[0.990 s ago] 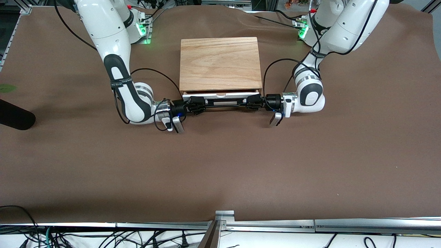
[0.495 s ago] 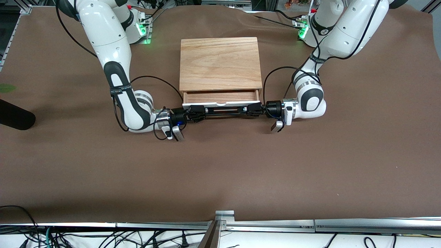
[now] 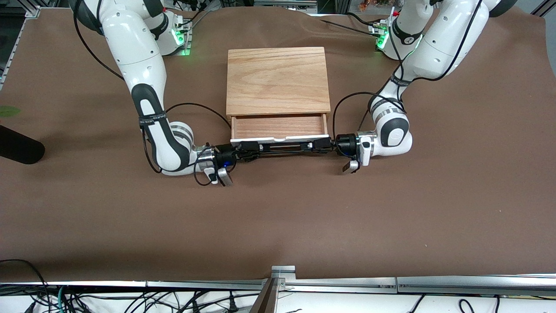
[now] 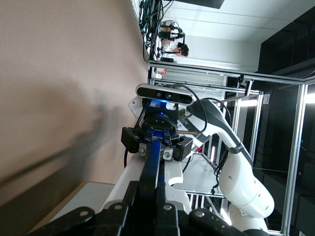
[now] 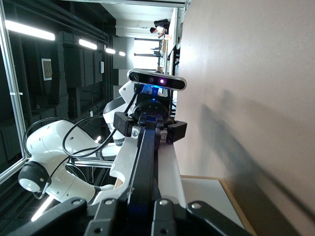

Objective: Pull top drawer with both arms simultaneously
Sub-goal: 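Pull the drawer out of the cabinet with both grippers together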

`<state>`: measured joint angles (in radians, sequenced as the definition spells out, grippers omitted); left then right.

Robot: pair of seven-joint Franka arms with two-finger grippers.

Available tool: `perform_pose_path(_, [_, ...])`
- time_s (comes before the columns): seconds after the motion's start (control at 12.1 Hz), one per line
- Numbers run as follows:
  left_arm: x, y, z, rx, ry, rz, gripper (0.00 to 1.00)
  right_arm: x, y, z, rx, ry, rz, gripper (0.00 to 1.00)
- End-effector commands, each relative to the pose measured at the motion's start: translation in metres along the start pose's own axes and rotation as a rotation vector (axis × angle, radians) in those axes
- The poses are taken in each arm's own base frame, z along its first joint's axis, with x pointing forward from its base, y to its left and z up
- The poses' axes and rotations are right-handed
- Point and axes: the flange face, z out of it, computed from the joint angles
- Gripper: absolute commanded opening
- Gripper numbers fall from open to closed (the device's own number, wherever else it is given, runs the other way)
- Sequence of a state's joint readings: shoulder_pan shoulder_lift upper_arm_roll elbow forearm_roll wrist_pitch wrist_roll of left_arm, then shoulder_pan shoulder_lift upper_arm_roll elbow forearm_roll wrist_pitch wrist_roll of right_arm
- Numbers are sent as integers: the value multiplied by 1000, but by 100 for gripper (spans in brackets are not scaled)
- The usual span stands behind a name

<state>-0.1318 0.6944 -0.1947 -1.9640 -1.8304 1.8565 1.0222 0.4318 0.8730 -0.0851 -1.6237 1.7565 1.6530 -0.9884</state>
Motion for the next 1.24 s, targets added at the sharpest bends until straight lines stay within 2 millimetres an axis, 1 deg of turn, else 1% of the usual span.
perform_pose_path(0.0, [13,-20,-15,40,26,-104,0,55,-18,-60,-7,176,-27,2])
perform_pose_path(0.25, [28,-9,-13,38,25,-142,0,63,-17,-72,-13,192,-36,2])
perform_pose_path(0.5, [48,-7,-18,55,20,-159,0,67,-8,-78,-18,199,-38,2])
perform_pose_path(0.58, [53,-8,-18,53,23,-171,0,71,-3,-79,-28,207,-42,2])
perform_pose_path(0.74, [63,-5,-24,55,37,-210,0,77,3,-80,-47,220,-49,2])
perform_pose_path(0.83, [68,-1,-26,53,44,-233,0,78,5,-80,-49,221,-50,2])
perform_pose_path(0.99, [77,-2,-31,55,54,-237,0,79,7,-81,-53,226,-50,2])
perform_pose_path(1.07, [80,-3,-30,57,55,-245,0,80,6,-81,-57,229,-52,2])
perform_pose_path(1.16, [84,0,-30,56,57,-265,0,80,7,-81,-59,225,-52,3])
